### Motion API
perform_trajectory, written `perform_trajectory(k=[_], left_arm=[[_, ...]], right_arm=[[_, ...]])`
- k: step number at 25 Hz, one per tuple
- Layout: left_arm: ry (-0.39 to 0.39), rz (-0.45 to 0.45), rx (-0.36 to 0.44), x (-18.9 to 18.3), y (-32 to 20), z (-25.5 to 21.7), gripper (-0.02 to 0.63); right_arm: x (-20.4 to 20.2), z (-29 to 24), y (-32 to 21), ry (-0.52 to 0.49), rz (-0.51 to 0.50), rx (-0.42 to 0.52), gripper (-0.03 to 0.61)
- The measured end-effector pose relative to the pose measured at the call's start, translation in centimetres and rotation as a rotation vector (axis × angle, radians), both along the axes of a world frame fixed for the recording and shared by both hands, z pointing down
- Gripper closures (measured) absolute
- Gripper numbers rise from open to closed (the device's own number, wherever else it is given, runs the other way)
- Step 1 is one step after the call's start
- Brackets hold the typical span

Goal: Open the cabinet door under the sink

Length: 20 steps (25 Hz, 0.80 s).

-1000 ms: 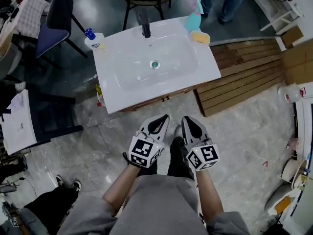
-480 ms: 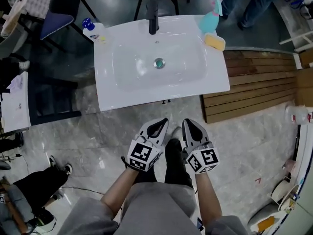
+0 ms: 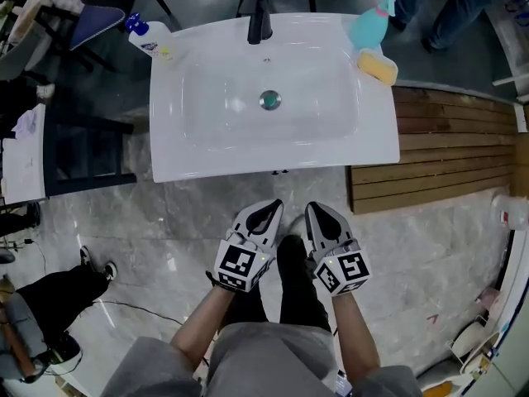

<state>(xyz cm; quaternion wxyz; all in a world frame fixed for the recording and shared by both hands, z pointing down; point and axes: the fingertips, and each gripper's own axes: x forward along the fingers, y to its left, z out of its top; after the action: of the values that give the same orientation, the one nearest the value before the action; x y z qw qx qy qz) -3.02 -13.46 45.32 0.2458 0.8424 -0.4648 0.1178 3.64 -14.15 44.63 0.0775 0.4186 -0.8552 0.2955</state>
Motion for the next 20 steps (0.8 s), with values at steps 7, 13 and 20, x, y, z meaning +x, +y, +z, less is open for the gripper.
perform_trajectory(k=[7,13,20], left_arm=[[-0.036,-0.017,0.001,0.0,0.0,2.2,0.606],[-0.019,-0.038,-0.021,-0.2,-0.5,5.0,0.606],[-0.025,-0.017,-0.021,-0.5,-0.5,9.5,0.606]], right_arm=[[0.2,2.8,-0.3,-0.017,0.008,-0.037,0.566],[-0.7,7.4,-0.3,-0.047,0.006,-0.089,0.566],[-1.9,13.0,-0.7,-0.098,0.042,-0.135,0.557]])
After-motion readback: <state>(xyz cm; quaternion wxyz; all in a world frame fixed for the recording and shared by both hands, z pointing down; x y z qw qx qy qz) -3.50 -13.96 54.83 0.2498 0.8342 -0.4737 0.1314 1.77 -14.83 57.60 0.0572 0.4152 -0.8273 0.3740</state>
